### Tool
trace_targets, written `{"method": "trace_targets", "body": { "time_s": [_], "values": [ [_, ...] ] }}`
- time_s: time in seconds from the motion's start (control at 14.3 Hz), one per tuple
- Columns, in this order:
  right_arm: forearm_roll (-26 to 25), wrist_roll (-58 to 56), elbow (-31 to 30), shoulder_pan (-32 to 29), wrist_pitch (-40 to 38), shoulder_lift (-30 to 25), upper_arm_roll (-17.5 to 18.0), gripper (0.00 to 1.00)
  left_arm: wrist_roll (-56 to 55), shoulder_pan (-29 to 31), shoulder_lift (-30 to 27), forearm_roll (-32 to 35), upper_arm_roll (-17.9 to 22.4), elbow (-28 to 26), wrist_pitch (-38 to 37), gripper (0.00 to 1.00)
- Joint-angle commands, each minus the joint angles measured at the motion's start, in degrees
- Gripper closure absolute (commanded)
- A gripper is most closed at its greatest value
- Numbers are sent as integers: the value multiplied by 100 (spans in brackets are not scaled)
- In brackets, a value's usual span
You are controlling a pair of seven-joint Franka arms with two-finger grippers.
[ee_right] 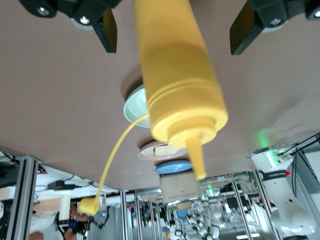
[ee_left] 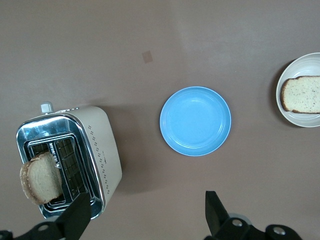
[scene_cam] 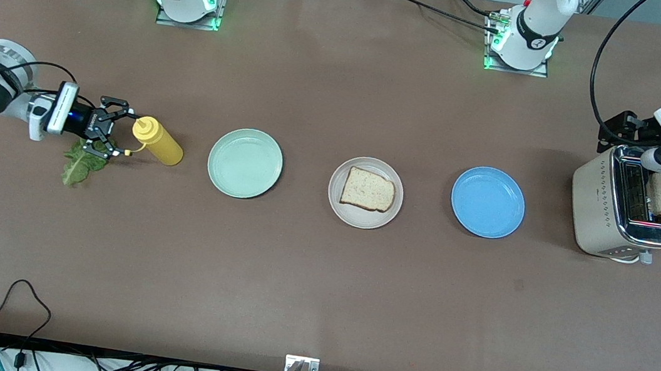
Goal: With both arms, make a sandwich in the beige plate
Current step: 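Grasp the yellow squeeze bottle with the right gripper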
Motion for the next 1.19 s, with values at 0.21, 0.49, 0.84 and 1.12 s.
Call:
{"method": "trace_targets", "body": {
  "time_s": [0.21, 0.49, 0.84, 1.12],
  "values": [
    [214, -796, 81, -141, -450, 419, 95, 0, -69, -105, -22, -5, -32, 167, -142, 0],
    [294, -981, 143, -124, -495, 472, 121, 0, -78, -106, -4, -14, -120, 220, -133, 0],
    [513, -1166, 266, 17, -512, 700, 148, 0, -86, -97, 48, -14, -120, 220, -133, 0],
    [627, -1228, 266, 123, -521, 753, 191, 0, -42, -26, 66, -5, -85, 211, -159, 0]
  ]
}}
